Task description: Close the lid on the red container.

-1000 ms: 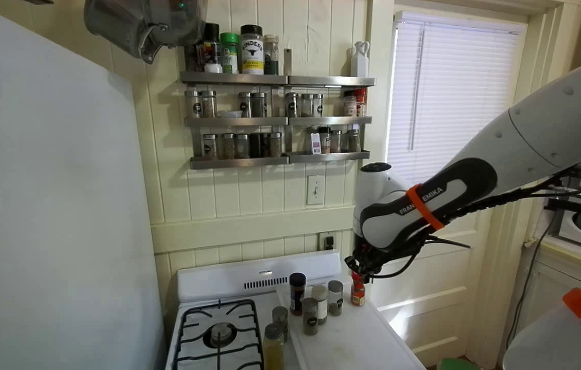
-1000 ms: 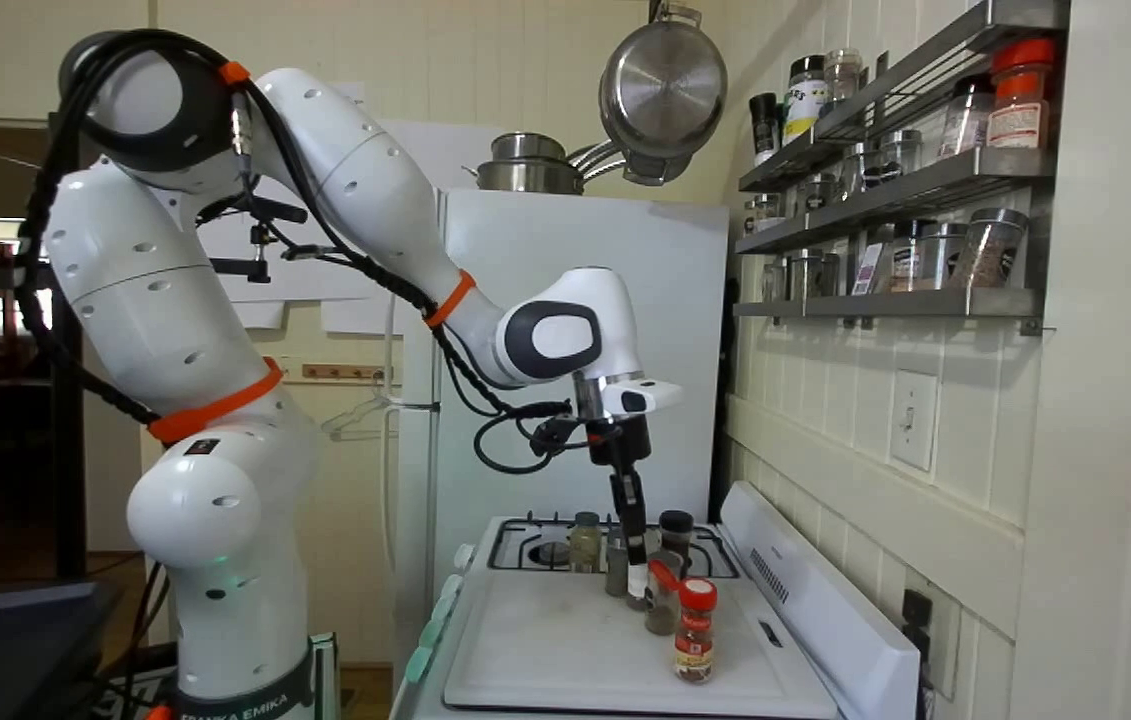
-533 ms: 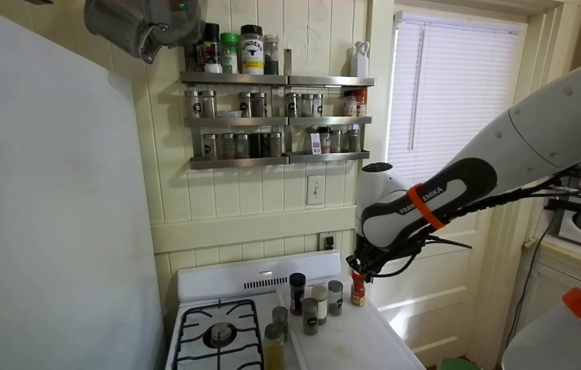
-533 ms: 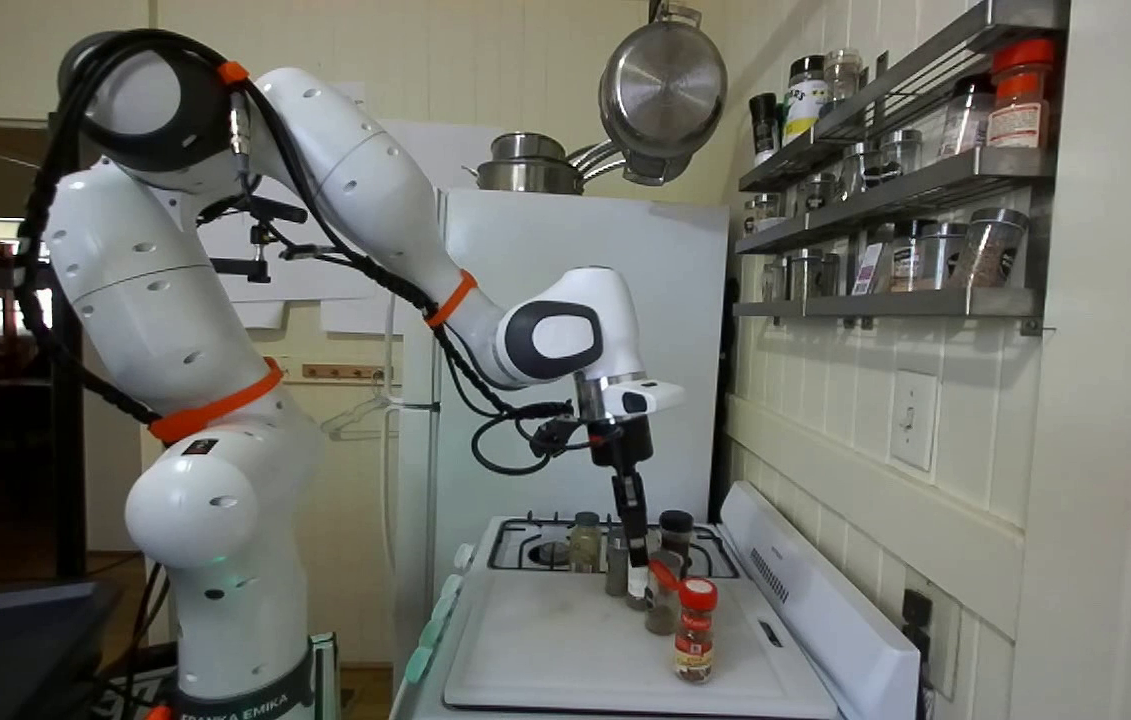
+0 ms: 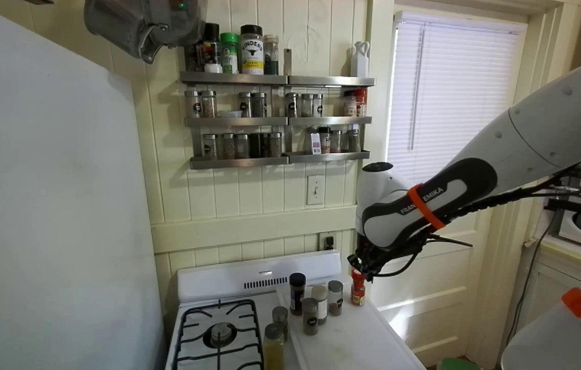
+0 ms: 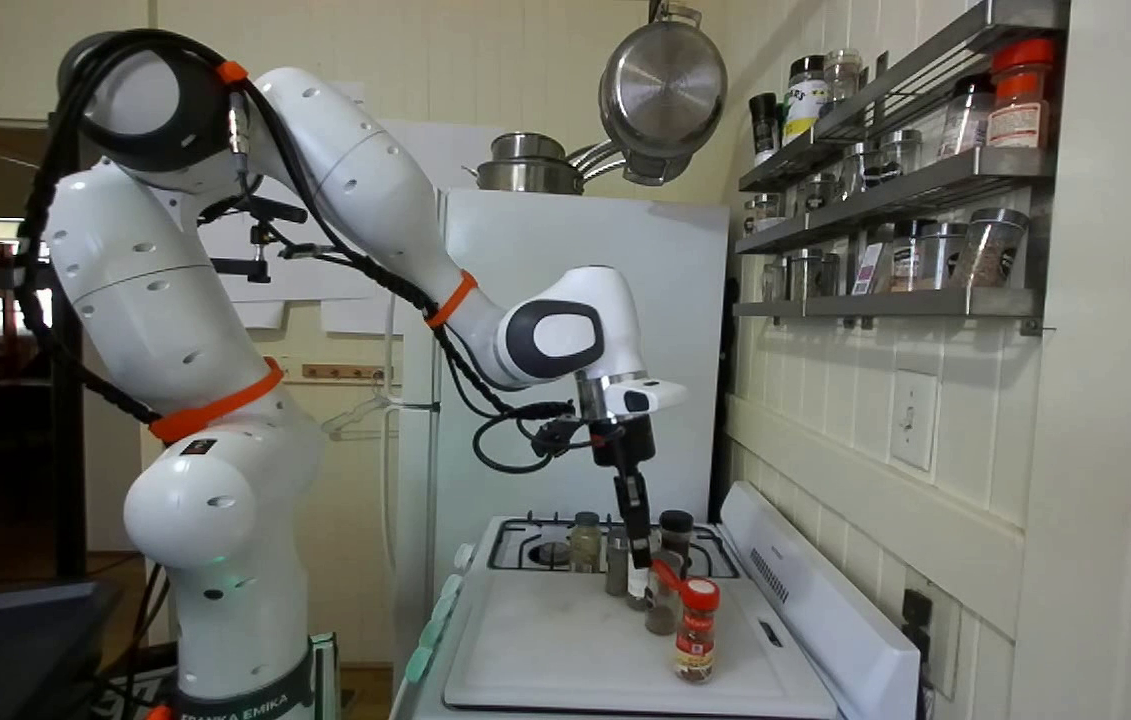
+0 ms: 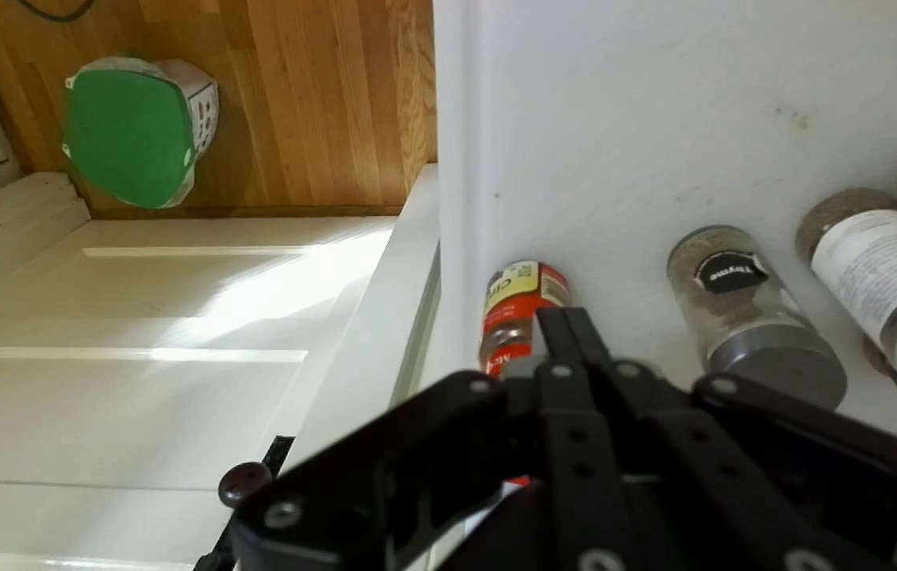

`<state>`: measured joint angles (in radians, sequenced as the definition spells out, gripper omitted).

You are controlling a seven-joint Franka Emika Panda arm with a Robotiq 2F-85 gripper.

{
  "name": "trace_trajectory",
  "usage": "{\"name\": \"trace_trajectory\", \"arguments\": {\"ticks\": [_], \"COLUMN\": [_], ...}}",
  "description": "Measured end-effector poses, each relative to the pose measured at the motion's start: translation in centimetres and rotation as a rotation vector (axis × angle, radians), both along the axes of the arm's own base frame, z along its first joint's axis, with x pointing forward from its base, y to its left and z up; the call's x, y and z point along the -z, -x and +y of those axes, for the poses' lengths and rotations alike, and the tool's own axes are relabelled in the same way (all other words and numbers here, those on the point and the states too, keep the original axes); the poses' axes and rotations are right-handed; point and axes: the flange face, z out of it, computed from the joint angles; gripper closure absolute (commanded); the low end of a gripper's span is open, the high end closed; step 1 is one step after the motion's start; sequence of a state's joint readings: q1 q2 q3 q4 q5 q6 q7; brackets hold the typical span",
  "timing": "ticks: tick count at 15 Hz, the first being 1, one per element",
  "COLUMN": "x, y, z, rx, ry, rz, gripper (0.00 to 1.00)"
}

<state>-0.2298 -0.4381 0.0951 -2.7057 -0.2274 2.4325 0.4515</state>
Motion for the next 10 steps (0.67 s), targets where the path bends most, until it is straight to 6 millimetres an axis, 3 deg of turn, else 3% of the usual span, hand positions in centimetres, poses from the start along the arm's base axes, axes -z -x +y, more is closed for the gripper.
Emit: {"name": "trace_trajectory", "arguments": {"ticks": [10], "x": [-0.44], "y": [-0.39], "z": [0.3], "rx": [-0.039], "ry": [0.042], "rz": [-0.002], "gripper": [1.0]}}
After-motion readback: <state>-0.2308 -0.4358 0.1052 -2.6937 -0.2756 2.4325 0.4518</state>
